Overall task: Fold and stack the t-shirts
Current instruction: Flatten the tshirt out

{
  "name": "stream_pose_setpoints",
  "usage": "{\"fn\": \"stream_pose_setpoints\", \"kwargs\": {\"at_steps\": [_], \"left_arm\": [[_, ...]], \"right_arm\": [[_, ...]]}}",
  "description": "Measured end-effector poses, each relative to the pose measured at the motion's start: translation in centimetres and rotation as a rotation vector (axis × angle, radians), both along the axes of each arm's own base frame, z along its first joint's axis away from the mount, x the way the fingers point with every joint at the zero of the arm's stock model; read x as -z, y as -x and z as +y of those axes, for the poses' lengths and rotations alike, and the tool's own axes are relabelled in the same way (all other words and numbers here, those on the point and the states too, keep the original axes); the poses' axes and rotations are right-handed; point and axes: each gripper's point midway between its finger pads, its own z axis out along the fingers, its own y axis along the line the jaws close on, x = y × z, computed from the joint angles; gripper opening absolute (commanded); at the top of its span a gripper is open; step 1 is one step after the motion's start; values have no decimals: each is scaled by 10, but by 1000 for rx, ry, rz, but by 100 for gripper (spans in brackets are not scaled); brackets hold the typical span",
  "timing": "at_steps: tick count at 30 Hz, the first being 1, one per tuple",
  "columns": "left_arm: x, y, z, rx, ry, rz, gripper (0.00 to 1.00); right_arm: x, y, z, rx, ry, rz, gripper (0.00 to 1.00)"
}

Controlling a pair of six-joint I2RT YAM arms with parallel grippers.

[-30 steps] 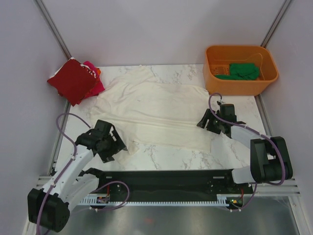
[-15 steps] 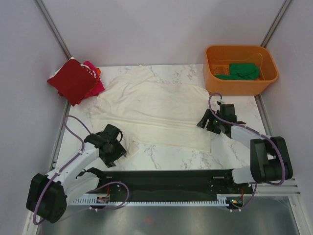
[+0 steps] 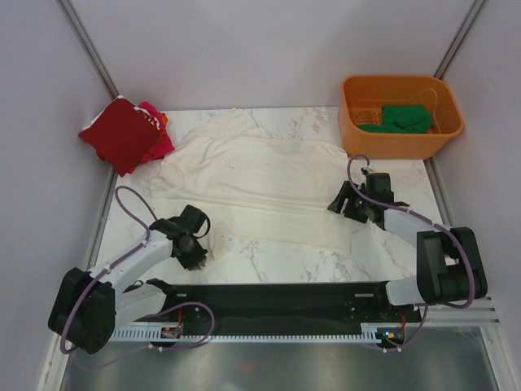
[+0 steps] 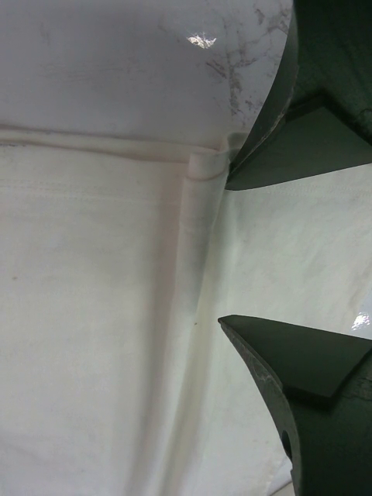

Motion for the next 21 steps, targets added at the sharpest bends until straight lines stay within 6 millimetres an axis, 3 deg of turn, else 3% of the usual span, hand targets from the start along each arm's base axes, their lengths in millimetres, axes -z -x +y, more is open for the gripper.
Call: {"fn": "stream_pose_setpoints", "kwargs": {"at_steps": [1,7,12,16,21], "left_arm": [[0,-3,-2,5,3,-7,2],[-3,-10,-10,29,23,-44,2],[-19,-13,-14,31,72,-117,2],[-53,-15,-17,35,124,-192,2],[-108,-17,-20,39,198,-328,2]], "right_arm": [[0,0,0,0,0,0,75],[0,0,0,0,0,0,75],[-5,14,6,-2,-21,-5,89],[-12,46,6,4,-22,10,94],[-37,60,-4,60,-3,-34,98]]}}
